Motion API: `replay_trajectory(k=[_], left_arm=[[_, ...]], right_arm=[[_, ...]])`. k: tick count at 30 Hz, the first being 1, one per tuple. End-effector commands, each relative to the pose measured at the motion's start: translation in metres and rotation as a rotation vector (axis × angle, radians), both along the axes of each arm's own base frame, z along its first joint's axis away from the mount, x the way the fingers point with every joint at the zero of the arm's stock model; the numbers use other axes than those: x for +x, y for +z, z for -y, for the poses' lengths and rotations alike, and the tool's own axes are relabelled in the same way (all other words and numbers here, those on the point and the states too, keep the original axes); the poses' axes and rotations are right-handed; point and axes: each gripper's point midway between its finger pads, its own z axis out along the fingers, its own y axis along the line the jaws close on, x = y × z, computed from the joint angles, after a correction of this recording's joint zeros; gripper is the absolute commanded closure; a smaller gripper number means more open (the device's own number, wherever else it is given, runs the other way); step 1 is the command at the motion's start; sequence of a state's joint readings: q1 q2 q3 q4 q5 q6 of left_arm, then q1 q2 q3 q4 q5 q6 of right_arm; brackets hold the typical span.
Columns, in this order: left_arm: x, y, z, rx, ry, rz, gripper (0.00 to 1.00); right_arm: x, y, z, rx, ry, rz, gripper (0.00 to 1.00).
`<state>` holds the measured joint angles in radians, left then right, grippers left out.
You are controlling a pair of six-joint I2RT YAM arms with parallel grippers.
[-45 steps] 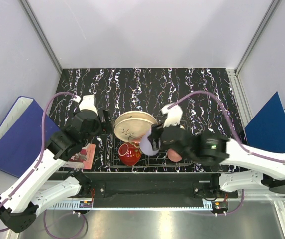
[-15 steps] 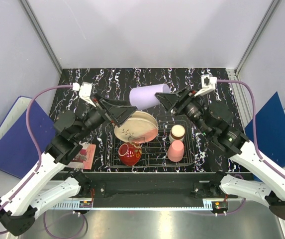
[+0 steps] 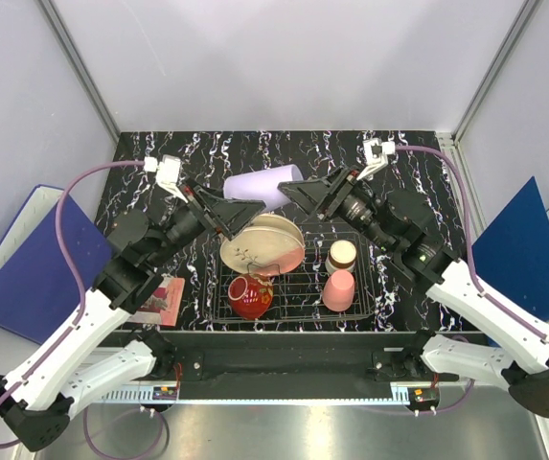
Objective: Unload the mixed dishes from the dish rack
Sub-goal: Pick up the cup from the dish rack, then place the cup at the center of the board.
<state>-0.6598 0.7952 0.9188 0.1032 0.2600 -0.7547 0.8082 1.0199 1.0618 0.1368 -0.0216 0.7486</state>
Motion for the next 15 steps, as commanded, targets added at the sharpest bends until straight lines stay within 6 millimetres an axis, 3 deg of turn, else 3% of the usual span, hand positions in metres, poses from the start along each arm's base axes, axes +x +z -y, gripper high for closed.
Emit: replay_trajectory(k=[1, 3, 4, 5, 6, 7, 8, 9, 10, 11, 12, 14, 15], left_arm=[[-0.009, 0.017, 0.003, -0.054, -0.052, 0.071, 0.52], [-0.006, 0.015, 0.003, -0.048, -0.039, 0.064, 0.8], [-0.003, 0.014, 0.001, -0.037, -0.018, 0.059, 0.95], [-0.001, 0.012, -0.002, -0.017, 0.0, 0.038, 1.0], [0.005, 0.012, -0.007, -0.002, 0.041, 0.037, 1.0], [0.01, 0.011, -0.01, 0.014, 0.069, 0.024, 1.0], [0.014, 0.01, -0.016, 0.048, 0.105, -0.011, 1.0], [0.03, 0.009, -0.03, 0.076, 0.203, -0.033, 1.0], [0.039, 0.005, -0.039, 0.143, 0.263, -0.096, 1.0], [0.05, 0.003, -0.05, 0.186, 0.334, -0.126, 1.0], [0.071, -0.001, -0.078, 0.241, 0.5, -0.162, 1.0], [0.094, -0.006, -0.105, 0.357, 0.644, -0.253, 1.0], [0.111, -0.008, -0.135, 0.386, 0.79, -0.295, 1.0]], right_arm=[[-0.007, 0.009, -0.013, 0.049, 0.088, 0.017, 1.0], [-0.006, 0.005, -0.012, 0.028, 0.08, 0.014, 1.0], [-0.006, 0.004, -0.012, 0.016, 0.078, 0.016, 0.85], [-0.006, 0.0, -0.011, -0.012, 0.074, 0.007, 0.72], [-0.005, 0.003, -0.009, -0.033, 0.063, 0.027, 0.58], [-0.001, 0.004, -0.004, -0.048, 0.027, 0.03, 0.37], [0.004, -0.008, 0.0, -0.104, -0.004, -0.009, 0.31], [0.005, -0.008, 0.006, -0.152, -0.034, -0.016, 0.27], [0.022, -0.016, 0.021, -0.197, -0.155, -0.055, 0.23], [0.026, -0.041, 0.032, -0.304, -0.206, -0.126, 0.18], [0.031, -0.034, 0.043, -0.348, -0.262, -0.118, 0.14], [0.043, -0.059, 0.071, -0.478, -0.409, -0.184, 0.05], [0.05, -0.059, 0.089, -0.513, -0.51, -0.19, 0.03]])
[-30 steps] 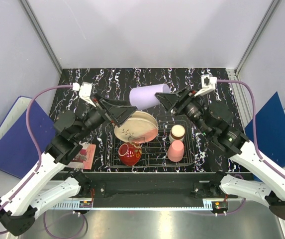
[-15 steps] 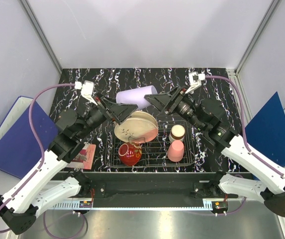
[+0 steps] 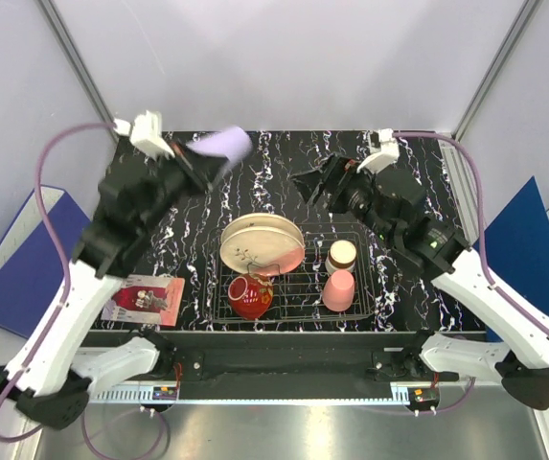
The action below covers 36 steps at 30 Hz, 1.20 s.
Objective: Unload the mixed dishes from the dish rack
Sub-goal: Place the cup at the center of the board.
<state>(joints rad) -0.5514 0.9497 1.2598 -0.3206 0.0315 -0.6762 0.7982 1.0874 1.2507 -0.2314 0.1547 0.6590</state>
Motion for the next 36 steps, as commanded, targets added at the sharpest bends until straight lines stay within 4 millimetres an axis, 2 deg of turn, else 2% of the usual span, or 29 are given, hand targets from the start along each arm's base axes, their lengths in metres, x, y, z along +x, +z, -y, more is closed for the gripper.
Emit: replay_trajectory(k=[1, 2, 3, 5, 6, 7, 9, 10, 11, 12, 13, 14, 16, 18, 20, 21, 22, 24, 25, 28, 33, 36], left_arm=[[0.062, -0.022, -0.098, 0.268, 0.49, -0.199, 1.0], [0.072, -0.024, -0.11, 0.286, 0.536, -0.224, 1.0], [0.084, -0.027, -0.134, 0.304, 0.642, -0.259, 1.0], [0.11, -0.039, -0.146, 0.352, 0.694, -0.331, 1.0], [0.12, -0.047, -0.161, 0.36, 0.752, -0.368, 1.0], [0.136, -0.063, -0.164, 0.392, 0.764, -0.424, 1.0], [0.152, -0.084, -0.183, 0.408, 0.811, -0.503, 1.0], [0.162, -0.108, -0.188, 0.439, 0.817, -0.576, 1.0], [0.167, -0.121, -0.194, 0.441, 0.828, -0.616, 1.0], [0.171, -0.131, -0.204, 0.427, 0.843, -0.654, 1.0], [0.177, -0.151, -0.209, 0.438, 0.843, -0.703, 1.0], [0.181, -0.159, -0.211, 0.437, 0.84, -0.724, 1.0], [0.191, -0.18, -0.217, 0.453, 0.831, -0.775, 1.0], [0.199, -0.192, -0.222, 0.468, 0.836, -0.812, 1.0], [0.21, -0.21, -0.229, 0.495, 0.851, -0.874, 1.0], [0.216, -0.229, -0.234, 0.504, 0.851, -0.92, 1.0], [0.222, -0.226, -0.236, 0.493, 0.854, -0.918, 1.0], [0.233, -0.235, -0.234, 0.478, 0.84, -0.929, 1.0], [0.236, -0.238, -0.245, 0.468, 0.857, -0.935, 1.0], [0.249, -0.253, -0.252, 0.471, 0.853, -0.954, 1.0], [0.254, -0.299, -0.266, 0.443, 0.83, -1.056, 1.0], [0.251, -0.313, -0.269, 0.465, 0.835, -1.084, 1.0]], right_arm=[[0.023, -0.038, 0.075, -0.327, -0.353, -0.077, 0.01], [0.022, -0.047, 0.085, -0.377, -0.391, -0.098, 0.01], [0.023, -0.052, 0.093, -0.414, -0.423, -0.105, 0.0], [0.025, -0.064, 0.104, -0.479, -0.47, -0.117, 0.0], [0.024, -0.073, 0.106, -0.503, -0.471, -0.128, 0.0], [0.021, -0.073, 0.111, -0.502, -0.48, -0.125, 0.0], [0.018, -0.083, 0.118, -0.509, -0.499, -0.132, 0.0], [0.014, -0.077, 0.129, -0.488, -0.536, -0.117, 0.0], [0.013, -0.075, 0.133, -0.47, -0.552, -0.104, 0.0], [0.01, -0.08, 0.137, -0.48, -0.556, -0.1, 0.0], [0.007, -0.075, 0.141, -0.469, -0.556, -0.083, 0.0], [0.006, -0.076, 0.143, -0.49, -0.548, -0.077, 0.0], [0.006, -0.079, 0.142, -0.515, -0.535, -0.08, 0.0], [0.006, -0.084, 0.139, -0.549, -0.514, -0.094, 0.0], [0.008, -0.095, 0.131, -0.584, -0.48, -0.118, 0.0], [0.008, -0.1, 0.127, -0.592, -0.46, -0.127, 0.0], [0.008, -0.104, 0.124, -0.601, -0.448, -0.136, 0.0], [0.007, -0.112, 0.122, -0.611, -0.434, -0.148, 0.0], [0.008, -0.115, 0.122, -0.612, -0.435, -0.15, 0.0], [0.009, -0.125, 0.123, -0.643, -0.435, -0.158, 0.0], [0.014, -0.135, 0.119, -0.683, -0.429, -0.164, 0.0], [0.019, -0.138, 0.114, -0.693, -0.422, -0.163, 0.0]])
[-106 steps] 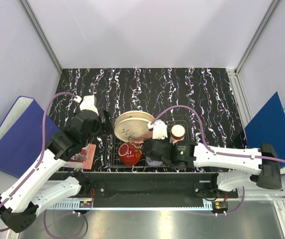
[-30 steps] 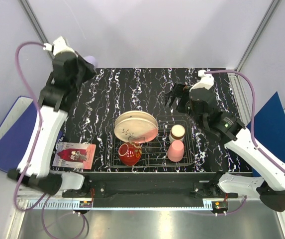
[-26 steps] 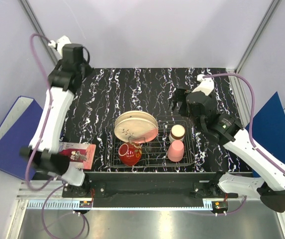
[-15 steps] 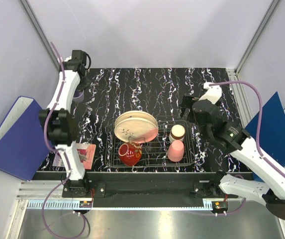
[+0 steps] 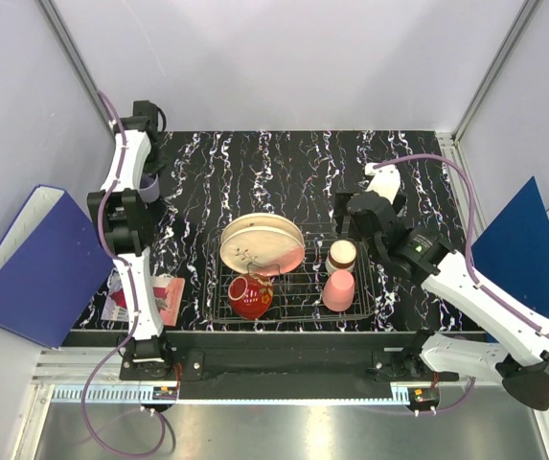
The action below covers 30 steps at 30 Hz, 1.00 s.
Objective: Unload the mixed dishes from the dish rack
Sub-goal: Place the cup at the center of the board.
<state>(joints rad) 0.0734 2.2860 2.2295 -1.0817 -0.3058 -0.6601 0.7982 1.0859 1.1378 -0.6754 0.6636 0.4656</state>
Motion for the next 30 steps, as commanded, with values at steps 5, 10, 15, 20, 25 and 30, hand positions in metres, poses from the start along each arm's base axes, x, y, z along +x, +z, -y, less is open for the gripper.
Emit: replay_trajectory(k=[5, 10, 15, 20, 25, 30], left_arm=[[0.003, -0.016, -0.003, -0.017, -0.016, -0.029, 0.91], [0.004, -0.004, -0.005, -0.019, -0.033, -0.005, 0.61], [0.009, 0.042, -0.003, -0.022, -0.038, 0.102, 0.39], [0.011, 0.093, -0.002, -0.016, -0.045, 0.218, 0.25], [0.006, 0.107, -0.003, -0.019, -0.049, 0.243, 0.23], [0.002, 0.109, -0.003, -0.025, -0.039, 0.247, 0.23]], right_arm=[[0.016, -0.001, -0.017, -0.018, 0.028, 0.011, 0.0], [0.018, -0.001, -0.022, -0.011, 0.037, 0.006, 0.0], [0.017, 0.003, -0.023, 0.013, 0.037, 0.011, 0.0], [0.017, 0.004, -0.025, 0.032, 0.038, 0.009, 0.0], [0.014, 0.003, -0.027, 0.052, 0.042, -0.001, 0.0], [0.013, 0.003, -0.024, 0.053, 0.031, -0.001, 0.0]])
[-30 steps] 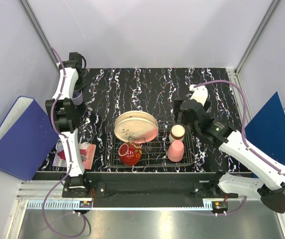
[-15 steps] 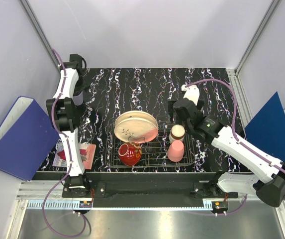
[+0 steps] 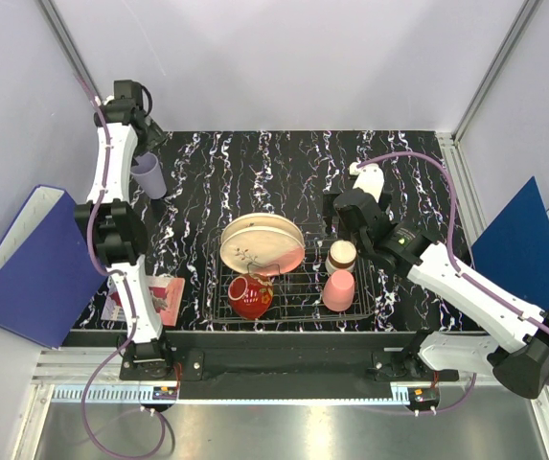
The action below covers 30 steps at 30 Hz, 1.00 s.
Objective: Unload the mixed dishes from the dish rack
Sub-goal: Place the cup at the center of the board, then pick up the cup from the dish rack.
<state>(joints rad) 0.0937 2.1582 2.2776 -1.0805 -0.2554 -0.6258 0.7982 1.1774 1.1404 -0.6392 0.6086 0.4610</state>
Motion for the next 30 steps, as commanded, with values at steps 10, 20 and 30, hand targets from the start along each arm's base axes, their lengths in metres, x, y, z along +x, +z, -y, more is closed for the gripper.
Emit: replay_trajectory(k=[10, 20, 30], left_arm=[[-0.033, 0.146, 0.055, -0.038, -0.106, 0.348, 0.21], [-0.15, 0.198, 0.18, 0.037, -0.42, 0.571, 0.01], [-0.225, 0.191, 0.199, 0.067, -0.559, 0.611, 0.01]], right_arm=[[-0.002, 0.028, 0.016, 0.065, -0.068, 0.095, 0.0], [-0.055, -0.019, 0.002, 0.134, 0.139, -0.108, 0.0], [-0.112, -0.033, -0.026, 0.152, 0.194, -0.138, 0.0]])
